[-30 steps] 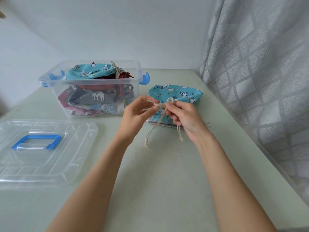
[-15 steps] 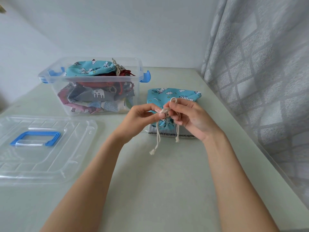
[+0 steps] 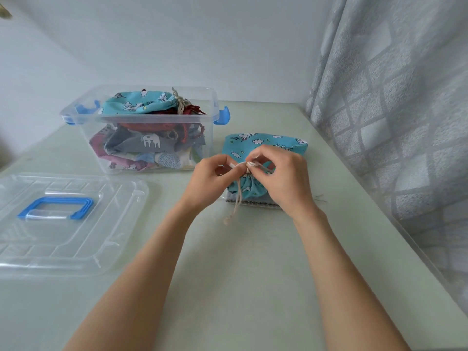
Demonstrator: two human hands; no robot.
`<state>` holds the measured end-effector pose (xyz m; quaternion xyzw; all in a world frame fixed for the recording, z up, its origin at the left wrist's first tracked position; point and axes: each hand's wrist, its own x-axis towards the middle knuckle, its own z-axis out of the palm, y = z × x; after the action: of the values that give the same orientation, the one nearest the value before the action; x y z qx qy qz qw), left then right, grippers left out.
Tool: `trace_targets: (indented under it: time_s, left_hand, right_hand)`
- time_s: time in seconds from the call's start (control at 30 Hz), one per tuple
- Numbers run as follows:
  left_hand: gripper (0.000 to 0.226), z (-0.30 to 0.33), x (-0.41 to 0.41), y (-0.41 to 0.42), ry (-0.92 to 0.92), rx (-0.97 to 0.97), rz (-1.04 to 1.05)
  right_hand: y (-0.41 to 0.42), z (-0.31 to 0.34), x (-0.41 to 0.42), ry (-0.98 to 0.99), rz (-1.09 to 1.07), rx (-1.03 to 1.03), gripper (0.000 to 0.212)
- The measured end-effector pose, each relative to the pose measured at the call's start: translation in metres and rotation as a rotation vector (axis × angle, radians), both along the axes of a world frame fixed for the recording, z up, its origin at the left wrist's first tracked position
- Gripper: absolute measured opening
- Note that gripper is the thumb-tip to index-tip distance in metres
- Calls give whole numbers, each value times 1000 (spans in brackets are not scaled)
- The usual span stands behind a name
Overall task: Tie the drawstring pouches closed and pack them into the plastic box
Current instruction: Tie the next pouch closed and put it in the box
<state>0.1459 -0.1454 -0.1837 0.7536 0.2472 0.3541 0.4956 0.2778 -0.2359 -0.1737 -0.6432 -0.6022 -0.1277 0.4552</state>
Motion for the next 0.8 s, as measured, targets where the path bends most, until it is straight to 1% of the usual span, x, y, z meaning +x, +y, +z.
trace_targets:
  time_s: [0.07, 0.17, 0.2, 0.27, 0.4, 0.5, 0.6, 0.63, 0.67, 0.7, 0.77, 0.8]
  left_hand:
    - [20, 2, 0, -1, -3, 37, 18]
    - [29, 8, -2, -2, -116, -129, -51]
    - [30, 8, -2, -1, -142, -153, -65]
    - [22, 8, -2, -1, -138, -108, -89]
    - [20, 6, -3, -4, -133, -129, -207]
    - [10, 8, -5, -2, -126, -128, -196]
    - [7, 9, -7, 0, -86, -120, -219]
    - [5, 11, -7, -1, -75, -90, -212]
    - [4, 11, -7, -1, -64, 3, -165]
    - [4, 12, -7, -1, -53, 160, -83]
    - [10, 12, -8, -1, -25, 501, 88]
    - [14, 13, -9, -2, -18, 606, 149]
  right_hand:
    - [2, -1, -3, -96, -39, 67, 3]
    - [2, 3, -5, -158, -50, 179, 3]
    - [1, 4, -6, -144, -22, 214, 2]
    - [0, 6, -5, -108, 39, 252, 1]
    - [0, 4, -1, -82, 83, 265, 2]
    - [0, 3, 2, -59, 106, 262, 4]
    - [0, 3, 4, -25, 145, 224, 7]
    - [0, 2, 5, -24, 158, 216, 8]
    - [0, 2, 6, -30, 166, 210, 8]
    - [0, 2, 6, -39, 171, 206, 9]
    - [0, 2, 6, -41, 179, 200, 9]
    - [0, 1, 6, -36, 183, 198, 9]
